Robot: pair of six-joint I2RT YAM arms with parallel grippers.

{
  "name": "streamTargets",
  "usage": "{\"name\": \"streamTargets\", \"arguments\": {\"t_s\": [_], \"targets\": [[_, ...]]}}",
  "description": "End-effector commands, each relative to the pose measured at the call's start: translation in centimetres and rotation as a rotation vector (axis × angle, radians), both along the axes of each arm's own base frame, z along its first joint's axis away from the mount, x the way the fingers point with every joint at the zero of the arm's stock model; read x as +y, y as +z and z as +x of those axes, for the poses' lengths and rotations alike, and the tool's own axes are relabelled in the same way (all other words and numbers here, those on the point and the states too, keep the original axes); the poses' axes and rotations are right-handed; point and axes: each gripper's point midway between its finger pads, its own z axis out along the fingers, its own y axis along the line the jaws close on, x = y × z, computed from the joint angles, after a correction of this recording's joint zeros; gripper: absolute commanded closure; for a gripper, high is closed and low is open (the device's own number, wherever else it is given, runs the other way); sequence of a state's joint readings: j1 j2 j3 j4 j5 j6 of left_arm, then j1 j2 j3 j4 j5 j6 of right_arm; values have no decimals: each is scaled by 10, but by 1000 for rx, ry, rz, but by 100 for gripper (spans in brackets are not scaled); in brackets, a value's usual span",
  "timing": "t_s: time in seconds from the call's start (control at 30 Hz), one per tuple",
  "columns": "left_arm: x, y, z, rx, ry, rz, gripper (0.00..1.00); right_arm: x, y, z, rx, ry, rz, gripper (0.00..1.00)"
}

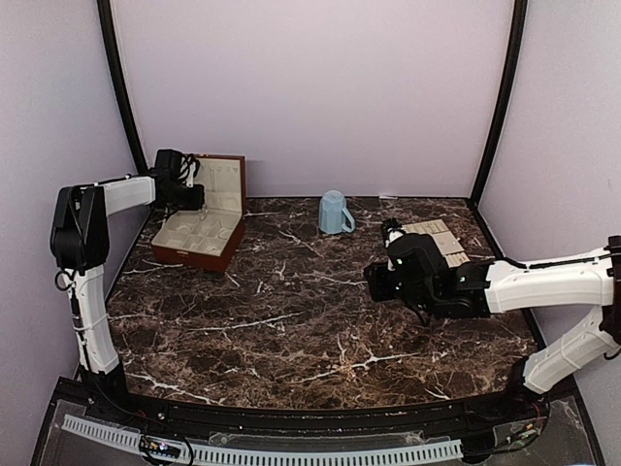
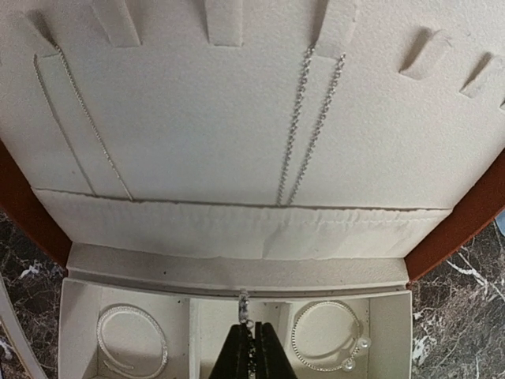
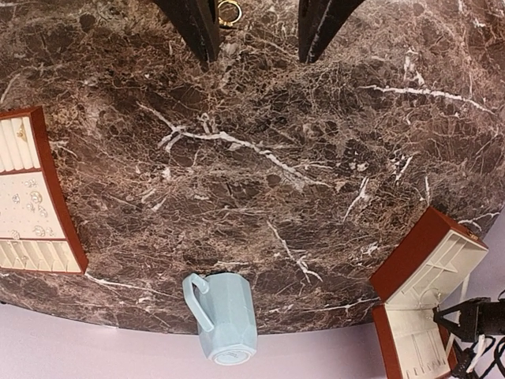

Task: Organize the mixed jewelry
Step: Place the bangle in the larger divider.

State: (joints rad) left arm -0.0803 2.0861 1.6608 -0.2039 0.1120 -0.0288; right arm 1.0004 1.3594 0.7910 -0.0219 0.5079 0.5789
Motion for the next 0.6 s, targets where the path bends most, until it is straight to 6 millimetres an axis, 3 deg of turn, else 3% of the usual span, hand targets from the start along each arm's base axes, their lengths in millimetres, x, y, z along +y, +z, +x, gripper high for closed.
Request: {"name": "streamTargets", "arguments": {"t_s": [0.0, 0.57], "targets": [[4, 7, 6, -21, 0, 3, 94, 8, 13, 7, -23, 3, 38, 65], [1, -29, -5, 57, -17, -3, 95, 10, 10, 8, -12, 7, 35, 65]]}}
